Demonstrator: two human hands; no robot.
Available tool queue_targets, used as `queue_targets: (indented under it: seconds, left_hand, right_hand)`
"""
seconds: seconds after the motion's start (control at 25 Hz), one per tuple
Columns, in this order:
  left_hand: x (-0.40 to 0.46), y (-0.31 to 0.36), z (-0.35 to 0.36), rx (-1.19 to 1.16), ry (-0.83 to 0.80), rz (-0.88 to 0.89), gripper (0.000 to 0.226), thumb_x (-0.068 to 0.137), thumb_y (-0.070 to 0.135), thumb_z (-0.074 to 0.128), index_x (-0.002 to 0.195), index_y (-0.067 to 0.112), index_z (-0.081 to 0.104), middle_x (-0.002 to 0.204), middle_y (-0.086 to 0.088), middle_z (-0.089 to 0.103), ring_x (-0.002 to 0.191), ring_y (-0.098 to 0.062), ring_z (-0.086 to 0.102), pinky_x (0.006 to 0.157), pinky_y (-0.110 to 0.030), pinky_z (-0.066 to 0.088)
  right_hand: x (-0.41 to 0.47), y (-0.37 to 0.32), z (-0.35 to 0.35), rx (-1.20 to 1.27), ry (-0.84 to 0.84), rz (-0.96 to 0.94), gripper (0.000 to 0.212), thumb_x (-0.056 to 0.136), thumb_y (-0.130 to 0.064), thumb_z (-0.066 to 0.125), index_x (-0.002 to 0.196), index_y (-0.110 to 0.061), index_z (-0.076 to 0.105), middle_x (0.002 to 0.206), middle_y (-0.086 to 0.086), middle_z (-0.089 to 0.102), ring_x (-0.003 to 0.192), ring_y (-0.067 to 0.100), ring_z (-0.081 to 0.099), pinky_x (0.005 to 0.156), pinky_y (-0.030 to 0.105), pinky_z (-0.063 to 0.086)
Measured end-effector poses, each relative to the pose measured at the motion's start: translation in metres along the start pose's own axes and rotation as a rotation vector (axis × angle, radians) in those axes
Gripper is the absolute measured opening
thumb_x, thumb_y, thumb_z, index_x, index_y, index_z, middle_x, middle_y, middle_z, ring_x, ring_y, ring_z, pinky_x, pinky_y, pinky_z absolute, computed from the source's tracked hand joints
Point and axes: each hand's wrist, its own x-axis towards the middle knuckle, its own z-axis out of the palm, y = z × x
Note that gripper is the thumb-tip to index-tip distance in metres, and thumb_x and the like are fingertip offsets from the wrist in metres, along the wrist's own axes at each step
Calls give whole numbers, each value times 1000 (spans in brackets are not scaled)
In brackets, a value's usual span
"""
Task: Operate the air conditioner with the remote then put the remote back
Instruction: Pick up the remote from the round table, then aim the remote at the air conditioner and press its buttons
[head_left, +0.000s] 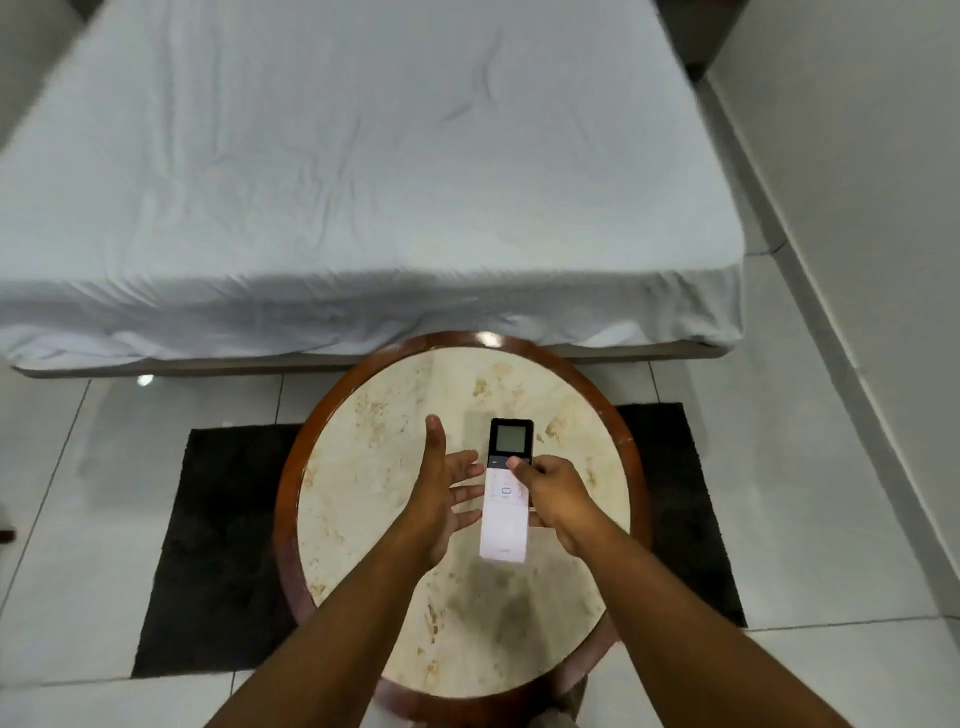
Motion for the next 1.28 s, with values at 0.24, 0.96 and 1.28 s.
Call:
queue_targets:
  seconds: [0.24, 0.96, 1.28]
  left_hand:
    - [-82, 94, 32, 439, 1, 425, 91, 70, 86, 18, 123, 25, 59, 135, -5, 57, 122, -26, 52, 106, -44, 37]
    - [-351, 340, 316, 1140, 291, 2042, 106, 67, 91, 7, 150, 24, 13, 161, -10, 14, 147, -32, 6, 116, -53, 12]
    - [-461, 368, 392, 976, 366, 2320, 104, 70, 89, 9, 151, 23, 9, 162, -9, 8, 148, -30, -1, 117, -51, 6]
  right_hand:
    - [-93, -95, -77, 164, 69, -181, 24, 97, -32, 57, 92, -9, 66, 82, 5, 77, 71, 20, 71, 55, 29, 54]
    - [-460, -273, -367, 697, 699, -976, 31, 100, -34, 47, 98, -6, 59, 62, 17, 74, 47, 30, 69, 42, 33, 56]
    - [-584, -294, -404, 500, 902, -1231, 24, 98, -31, 49, 100, -7, 52, 67, 20, 71, 59, 37, 72, 53, 42, 59]
